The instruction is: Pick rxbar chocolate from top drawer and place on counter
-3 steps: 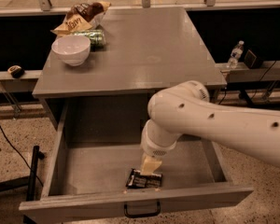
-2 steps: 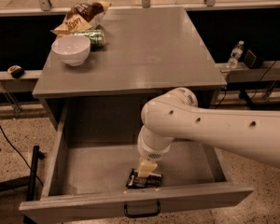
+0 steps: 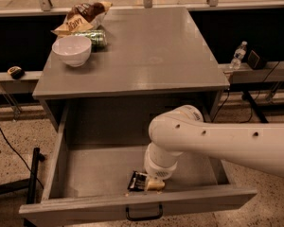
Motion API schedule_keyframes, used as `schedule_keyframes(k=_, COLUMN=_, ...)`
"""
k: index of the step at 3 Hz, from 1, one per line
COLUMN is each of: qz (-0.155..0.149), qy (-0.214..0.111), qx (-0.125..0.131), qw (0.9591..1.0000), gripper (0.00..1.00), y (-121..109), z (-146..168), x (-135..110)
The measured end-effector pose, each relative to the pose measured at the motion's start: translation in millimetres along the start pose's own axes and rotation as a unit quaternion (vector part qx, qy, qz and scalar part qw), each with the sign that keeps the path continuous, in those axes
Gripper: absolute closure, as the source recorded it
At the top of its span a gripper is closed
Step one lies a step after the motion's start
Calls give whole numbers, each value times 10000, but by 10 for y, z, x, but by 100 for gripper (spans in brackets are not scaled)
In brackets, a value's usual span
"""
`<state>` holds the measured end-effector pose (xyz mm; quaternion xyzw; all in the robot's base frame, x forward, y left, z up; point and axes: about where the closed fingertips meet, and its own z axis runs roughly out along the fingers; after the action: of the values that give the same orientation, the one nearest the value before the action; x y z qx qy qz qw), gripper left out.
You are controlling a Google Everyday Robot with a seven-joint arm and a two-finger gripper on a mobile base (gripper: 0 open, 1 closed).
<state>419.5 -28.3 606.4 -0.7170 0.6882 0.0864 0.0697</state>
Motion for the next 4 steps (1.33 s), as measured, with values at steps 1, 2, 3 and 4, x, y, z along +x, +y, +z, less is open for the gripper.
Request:
schedule_keyframes(k=1, qz=-153, qy=-17, qx=-143, qw=9998, gripper=60, y=111, z=78, x=-66)
schedule_keyframes(k=2, qz=-153, qy=-18, qx=-143, qw=9998, gripper=84, y=111, z=62, x=-70)
schedule_keyframes(k=3, qz=-227, qy=-464, qx=142, qw=9986, gripper=100, y=-66, z=-402, x=-164)
schedule_keyframes(k=4, qz=-519, qy=-800, qx=298, qw=9950, gripper=100, y=-355, z=-1054, x=-193)
